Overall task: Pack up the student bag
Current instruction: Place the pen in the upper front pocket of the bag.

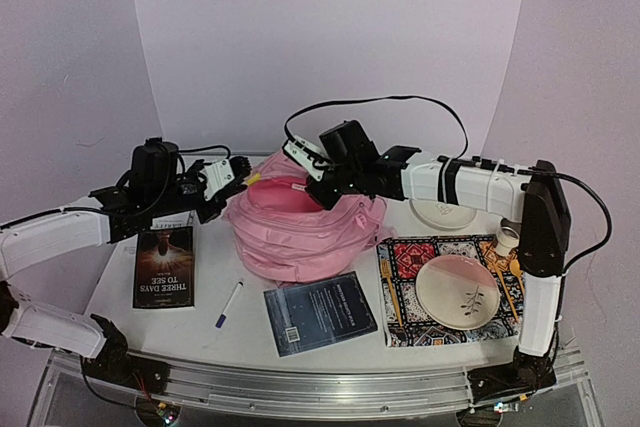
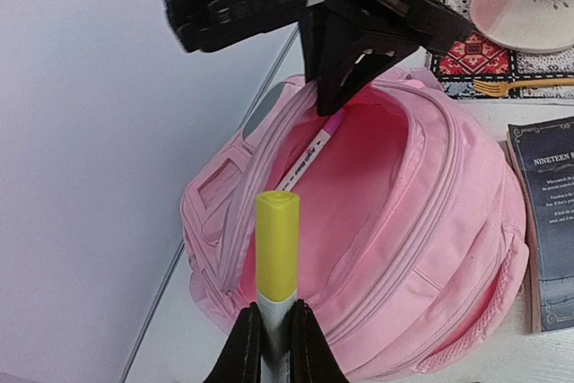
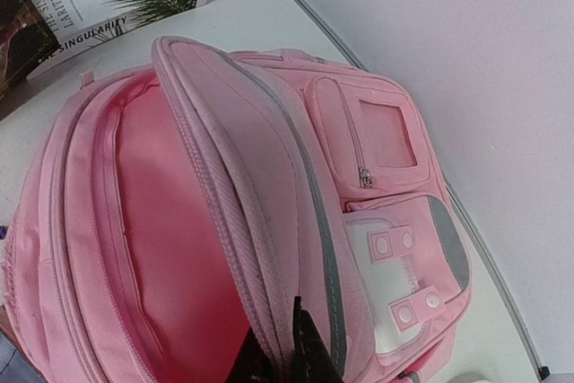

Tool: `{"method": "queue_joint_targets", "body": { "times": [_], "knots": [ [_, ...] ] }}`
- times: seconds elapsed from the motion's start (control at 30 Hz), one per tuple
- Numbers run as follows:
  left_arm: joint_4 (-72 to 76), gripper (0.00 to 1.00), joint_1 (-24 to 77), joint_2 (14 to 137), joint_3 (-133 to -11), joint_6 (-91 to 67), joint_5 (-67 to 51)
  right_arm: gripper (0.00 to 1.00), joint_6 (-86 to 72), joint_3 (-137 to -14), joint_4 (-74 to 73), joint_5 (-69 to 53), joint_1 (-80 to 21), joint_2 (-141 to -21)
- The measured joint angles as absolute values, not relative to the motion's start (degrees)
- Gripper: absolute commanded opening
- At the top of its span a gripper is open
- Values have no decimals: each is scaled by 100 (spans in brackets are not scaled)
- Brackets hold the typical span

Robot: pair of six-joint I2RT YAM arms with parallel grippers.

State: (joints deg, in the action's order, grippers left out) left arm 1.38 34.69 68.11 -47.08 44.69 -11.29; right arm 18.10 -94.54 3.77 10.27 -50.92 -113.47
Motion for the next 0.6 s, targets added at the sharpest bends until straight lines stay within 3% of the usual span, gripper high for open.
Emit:
{"method": "queue_joint_targets", "body": {
  "times": [0.6],
  "knots": [
    [624,0,3860,8241,-5103,6751,-1154,0,1722,-9483,348,938,-5081,-11347]
  ]
}}
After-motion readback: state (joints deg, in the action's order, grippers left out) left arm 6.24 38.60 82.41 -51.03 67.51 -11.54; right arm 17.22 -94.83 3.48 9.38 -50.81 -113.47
